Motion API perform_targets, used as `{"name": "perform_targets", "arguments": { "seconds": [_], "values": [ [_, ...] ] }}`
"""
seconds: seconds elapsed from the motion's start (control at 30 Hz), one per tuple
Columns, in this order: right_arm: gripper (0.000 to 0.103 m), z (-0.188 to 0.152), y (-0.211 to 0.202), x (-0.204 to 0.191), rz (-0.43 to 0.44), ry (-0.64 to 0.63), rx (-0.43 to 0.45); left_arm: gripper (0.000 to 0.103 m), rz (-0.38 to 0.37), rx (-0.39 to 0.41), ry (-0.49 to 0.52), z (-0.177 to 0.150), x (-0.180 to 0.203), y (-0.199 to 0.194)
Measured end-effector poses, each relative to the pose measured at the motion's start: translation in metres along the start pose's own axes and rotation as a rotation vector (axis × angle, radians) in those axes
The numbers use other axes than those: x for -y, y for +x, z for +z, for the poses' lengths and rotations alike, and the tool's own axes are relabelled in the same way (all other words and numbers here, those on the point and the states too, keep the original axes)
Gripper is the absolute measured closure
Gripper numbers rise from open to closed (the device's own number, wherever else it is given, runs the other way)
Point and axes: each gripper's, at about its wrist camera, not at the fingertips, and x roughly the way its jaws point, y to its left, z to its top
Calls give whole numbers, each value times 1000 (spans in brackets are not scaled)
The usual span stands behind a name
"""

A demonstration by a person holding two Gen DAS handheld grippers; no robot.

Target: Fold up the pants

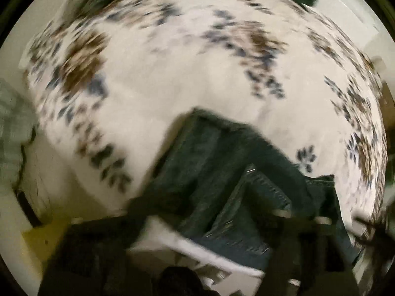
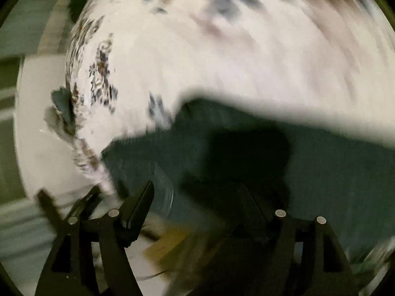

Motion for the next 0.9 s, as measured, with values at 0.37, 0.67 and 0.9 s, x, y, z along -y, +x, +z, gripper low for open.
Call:
{"name": "perform_targets", "arguments": {
  "seconds": [0.37,0.67,0.9],
  "values": [
    [95,83,40,-10,-59,-96,-80,21,10,-93,179,16,51,82],
    [100,93,-13,9,63,-13,-42,21,-1,-122,165,22,31,77],
    [99,48,44,14,-67,-75,-155,21,9,-100,211,20,49,56]
  ]
}}
